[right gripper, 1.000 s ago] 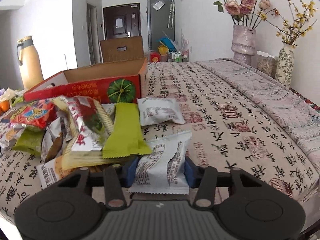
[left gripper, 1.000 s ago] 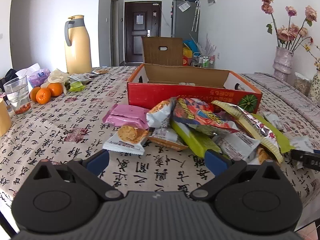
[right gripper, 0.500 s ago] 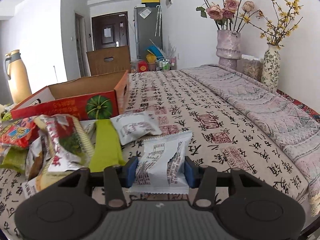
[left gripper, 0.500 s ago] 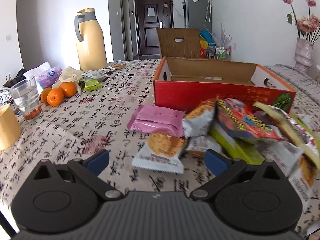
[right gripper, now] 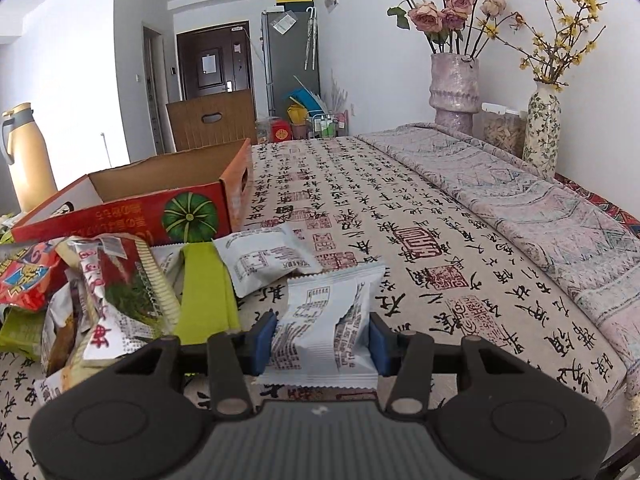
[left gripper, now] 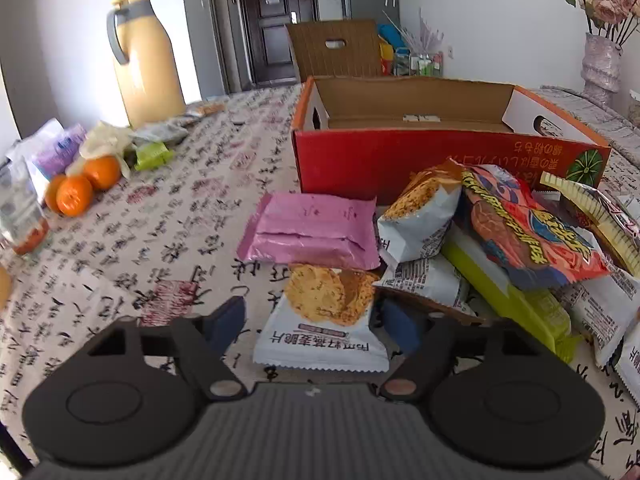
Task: Organize snacks
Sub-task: 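Grasp the white cookie packet with the left gripper while the right gripper holds its packet, then carry both packets over the cardboard box and open both grippers to drop them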
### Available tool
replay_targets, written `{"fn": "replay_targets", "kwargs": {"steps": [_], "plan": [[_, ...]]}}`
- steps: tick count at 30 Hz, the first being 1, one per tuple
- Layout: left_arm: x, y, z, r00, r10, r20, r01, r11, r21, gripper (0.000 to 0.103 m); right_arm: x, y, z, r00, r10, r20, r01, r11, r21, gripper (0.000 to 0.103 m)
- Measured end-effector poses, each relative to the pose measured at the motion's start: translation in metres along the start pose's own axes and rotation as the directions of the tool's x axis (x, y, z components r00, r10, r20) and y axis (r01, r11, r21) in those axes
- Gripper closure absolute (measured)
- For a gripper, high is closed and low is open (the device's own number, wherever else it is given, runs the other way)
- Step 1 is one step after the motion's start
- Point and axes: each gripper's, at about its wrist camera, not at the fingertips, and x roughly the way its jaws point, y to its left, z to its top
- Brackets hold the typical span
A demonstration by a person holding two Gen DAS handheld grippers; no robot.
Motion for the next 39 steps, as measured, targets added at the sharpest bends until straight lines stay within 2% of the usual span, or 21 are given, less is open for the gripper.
{"fn": "replay_targets", "kwargs": {"steps": [3, 13, 26, 33, 39], "plan": [[0.002, 0.001, 0.000, 1.000, -0.023, -0.006, 0.023, 1.000, -0.002, 0.044, 0.000, 0.000, 0.001, 1.000, 0.000, 0.002, 0.000, 1.000, 0.001, 0.056], [-0.007, 0.004, -0.005, 0.999, -0.049, 0.006, 0.049, 0.998, -0.029, 0.058, -0.003, 0.002, 0.003, 1.000, 0.014, 0.010, -0.014, 1.000, -0.003, 0.056], [-0.038, 0.010, 0.003, 0.995, -0.034, 0.098, 0.039, 0.998, -0.045, 0.059, -0.013, 0.005, 0.010, 0.998, 0.038, 0.055, -0.037, 0.999, -0.014, 0.056], [-0.050, 0.008, 0.027, 0.985, -0.037, 0.167, 0.045, 0.998, -0.044, 0.059, -0.014, 0.015, 0.030, 0.992, 0.072, 0.105, -0.068, 0.997, -0.037, 0.056], [-0.056, -0.006, 0.056, 0.970, -0.059, 0.237, 0.065, 0.998, -0.019, 0.059, -0.009, 0.034, 0.054, 0.981, 0.123, 0.148, -0.114, 0.991, -0.064, 0.056]]}}
